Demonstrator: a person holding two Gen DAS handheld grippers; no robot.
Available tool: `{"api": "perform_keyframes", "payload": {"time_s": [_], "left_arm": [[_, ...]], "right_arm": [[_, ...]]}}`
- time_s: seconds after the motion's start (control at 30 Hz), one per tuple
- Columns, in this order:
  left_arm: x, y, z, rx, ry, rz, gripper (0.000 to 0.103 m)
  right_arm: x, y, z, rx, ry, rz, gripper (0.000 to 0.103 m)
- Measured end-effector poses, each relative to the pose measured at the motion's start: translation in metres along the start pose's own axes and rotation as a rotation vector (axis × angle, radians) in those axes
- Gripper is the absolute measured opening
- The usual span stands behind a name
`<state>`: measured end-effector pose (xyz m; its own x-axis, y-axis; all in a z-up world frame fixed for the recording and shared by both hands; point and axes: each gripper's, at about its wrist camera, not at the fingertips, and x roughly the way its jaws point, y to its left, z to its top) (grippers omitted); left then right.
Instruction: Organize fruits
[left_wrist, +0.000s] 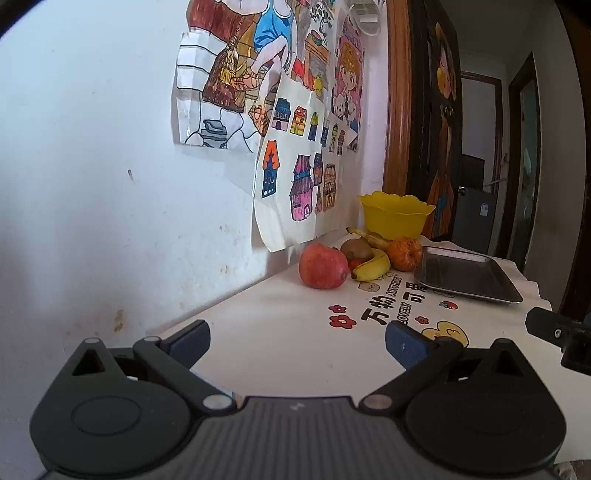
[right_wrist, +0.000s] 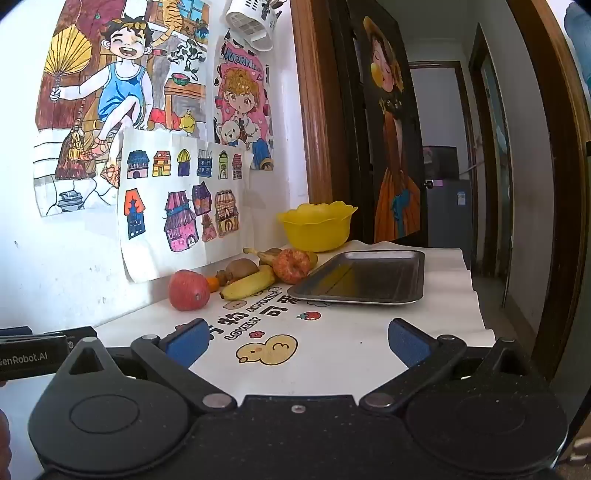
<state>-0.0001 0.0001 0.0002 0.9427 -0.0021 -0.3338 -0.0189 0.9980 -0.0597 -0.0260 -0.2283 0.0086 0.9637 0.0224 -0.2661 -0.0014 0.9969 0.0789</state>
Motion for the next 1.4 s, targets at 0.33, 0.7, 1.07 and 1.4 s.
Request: {"api": "perform_keyframes", "payload": {"time_s": [0.33,0.7,1.07,1.4], "left_arm": [[0.0002,-0.0001,-0.0001,0.002,0.003,0.002,0.103],[0.0002,-0.0001,-0.0001,0.002,0.004,0.002,0.103],[-0.0006,-0.0018,-0.0043,0.009,0.005,-0.002,0.103],[0.0015,-0.0060,-0.0034,0.012,0.010,0.000,0.103]], "right_arm": [[-0.0004,-0.0008,-0.0008,0.002,0.002,0.001,0.102],[-0.0017,-0.0012,-0.0021,0.002,0.006,-0.001,0.102],[0.0005,-0.0030,-0.0023,0.003,0.010,-0.002,0.102],[0.0019,-0.0061,-0.0047,0.009,0.021,-0.009,0.102]]}}
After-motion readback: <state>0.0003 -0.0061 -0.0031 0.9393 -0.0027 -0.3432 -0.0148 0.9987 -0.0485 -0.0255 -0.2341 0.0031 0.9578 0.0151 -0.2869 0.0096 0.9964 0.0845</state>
